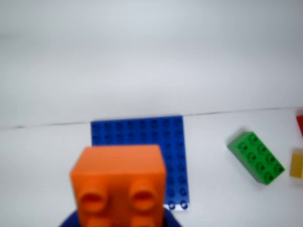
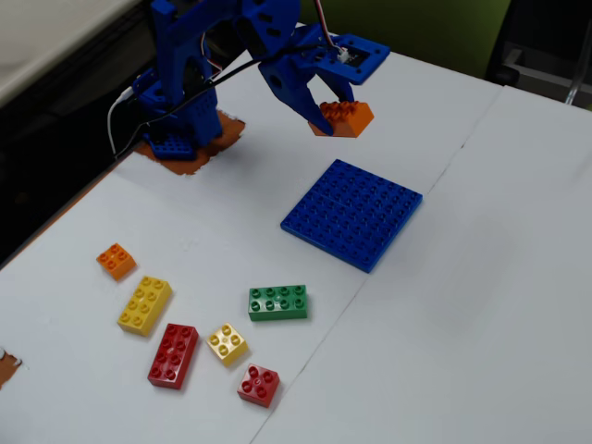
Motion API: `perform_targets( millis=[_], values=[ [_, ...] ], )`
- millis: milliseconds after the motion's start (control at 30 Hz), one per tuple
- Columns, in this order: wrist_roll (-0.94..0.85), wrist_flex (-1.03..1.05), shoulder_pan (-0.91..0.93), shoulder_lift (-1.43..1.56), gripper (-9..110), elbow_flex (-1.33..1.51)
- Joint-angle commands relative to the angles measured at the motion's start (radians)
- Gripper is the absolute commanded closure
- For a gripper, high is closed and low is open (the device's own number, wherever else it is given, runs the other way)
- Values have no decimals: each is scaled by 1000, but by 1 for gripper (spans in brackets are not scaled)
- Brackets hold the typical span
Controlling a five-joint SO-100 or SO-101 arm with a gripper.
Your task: Pick up the 2x4 orange block and go up the 8x8 blue block.
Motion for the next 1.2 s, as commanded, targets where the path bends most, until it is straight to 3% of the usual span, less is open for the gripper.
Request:
perform_targets(
  millis=[0,567,1167],
  values=[
    [-5,18,-15,-37,96,-75],
    [-15,-18,-18,-207,96,-44],
    [-71,18,14,-192,96,51]
  ],
)
